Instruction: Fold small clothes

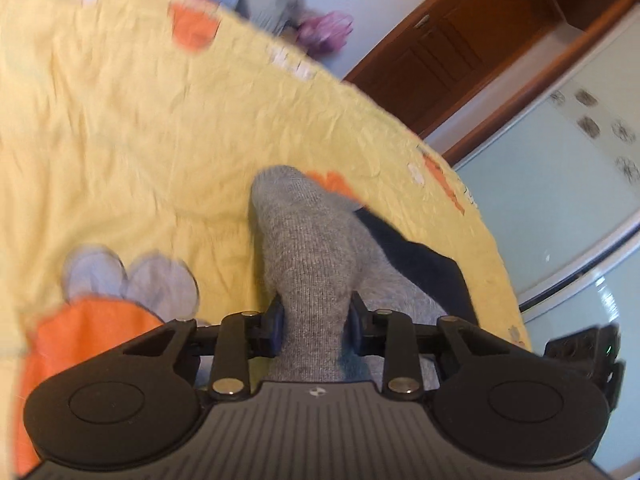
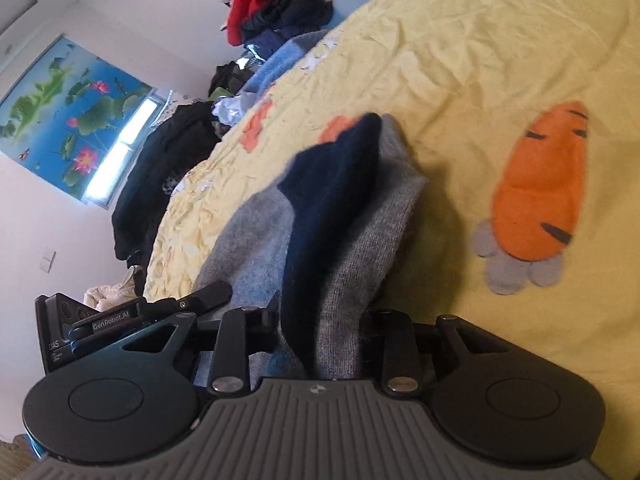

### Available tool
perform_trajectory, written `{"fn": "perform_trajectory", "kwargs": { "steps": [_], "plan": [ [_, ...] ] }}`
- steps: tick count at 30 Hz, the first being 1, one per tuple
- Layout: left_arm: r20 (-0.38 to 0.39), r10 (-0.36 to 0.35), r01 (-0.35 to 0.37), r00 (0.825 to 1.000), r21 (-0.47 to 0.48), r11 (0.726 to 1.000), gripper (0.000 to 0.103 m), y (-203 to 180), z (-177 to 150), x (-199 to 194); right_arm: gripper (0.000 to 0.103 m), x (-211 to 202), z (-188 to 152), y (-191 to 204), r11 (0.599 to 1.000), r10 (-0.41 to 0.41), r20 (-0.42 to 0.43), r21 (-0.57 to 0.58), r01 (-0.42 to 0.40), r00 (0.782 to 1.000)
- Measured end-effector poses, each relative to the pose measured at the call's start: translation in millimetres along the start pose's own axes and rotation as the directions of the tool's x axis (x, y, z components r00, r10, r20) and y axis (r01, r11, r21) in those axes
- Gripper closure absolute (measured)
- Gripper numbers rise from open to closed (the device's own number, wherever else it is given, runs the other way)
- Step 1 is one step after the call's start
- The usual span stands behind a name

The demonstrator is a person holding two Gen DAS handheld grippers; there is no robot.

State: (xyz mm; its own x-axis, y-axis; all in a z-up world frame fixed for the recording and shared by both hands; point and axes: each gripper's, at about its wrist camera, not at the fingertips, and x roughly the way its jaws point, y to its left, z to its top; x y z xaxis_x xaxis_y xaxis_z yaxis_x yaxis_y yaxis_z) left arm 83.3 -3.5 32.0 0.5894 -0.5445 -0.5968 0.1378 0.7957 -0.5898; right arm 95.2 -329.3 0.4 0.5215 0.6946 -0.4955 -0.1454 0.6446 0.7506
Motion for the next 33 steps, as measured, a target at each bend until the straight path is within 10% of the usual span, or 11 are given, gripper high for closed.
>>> {"fn": "perform_trajectory", "kwargs": {
  "steps": [5,9,16,19,22,23,25,33],
  "plan": [
    [0.102,0.067,-0.073,0.993,0.054,0.996,0.073,12.3,35.5,-38.9,0.068,35.9,13.8,31.3,0.995,0.101,-0.013,-0.02,-0.102,0.995],
    [0.006,0.183,-0.183,0.983,0.031,0.983,0.069,49.2,43.3,-22.5,0.065,77.4,20.9,30.5,0.997,0.075,-0.069,0.023,-0.074,0.995],
    [0.003,0.062,-0.063,0.998,0.014,0.998,0.055,64.4,-6.7,-69.5,0.021,30.3,-20.1,22.8,0.998,0.052,-0.053,0.044,-0.05,0.997],
    [-0.061,0.006,-0.005,0.998,0.008,1.0,0.055,62.6,-29.6,-65.7,0.02,13.9,-43.3,22.6,0.998,0.053,-0.111,0.032,-0.049,0.992],
    [-0.091,0.008,-0.009,0.996,-0.008,1.0,0.061,59.5,-46.6,-57.3,0.025,9.7,-59.1,27.5,0.999,0.046,-0.126,-0.018,-0.049,0.991],
    [-0.092,0.018,-0.018,0.996,-0.001,1.0,0.081,56.7,-45.9,-56.2,0.042,12.0,-60.6,29.6,0.999,0.034,-0.136,-0.025,-0.038,0.99],
    [-0.101,0.003,-0.006,0.995,-0.027,1.0,0.088,54.6,-43.9,-61.4,0.076,18.5,-63.0,29.3,1.0,0.007,-0.198,-0.013,-0.01,0.98],
    [-0.122,0.081,-0.076,0.989,0.046,0.996,0.084,59.5,-53.8,-73.4,0.075,6.5,-71.0,29.7,0.998,-0.013,-0.249,-0.062,-0.003,0.968]
  ]
}}
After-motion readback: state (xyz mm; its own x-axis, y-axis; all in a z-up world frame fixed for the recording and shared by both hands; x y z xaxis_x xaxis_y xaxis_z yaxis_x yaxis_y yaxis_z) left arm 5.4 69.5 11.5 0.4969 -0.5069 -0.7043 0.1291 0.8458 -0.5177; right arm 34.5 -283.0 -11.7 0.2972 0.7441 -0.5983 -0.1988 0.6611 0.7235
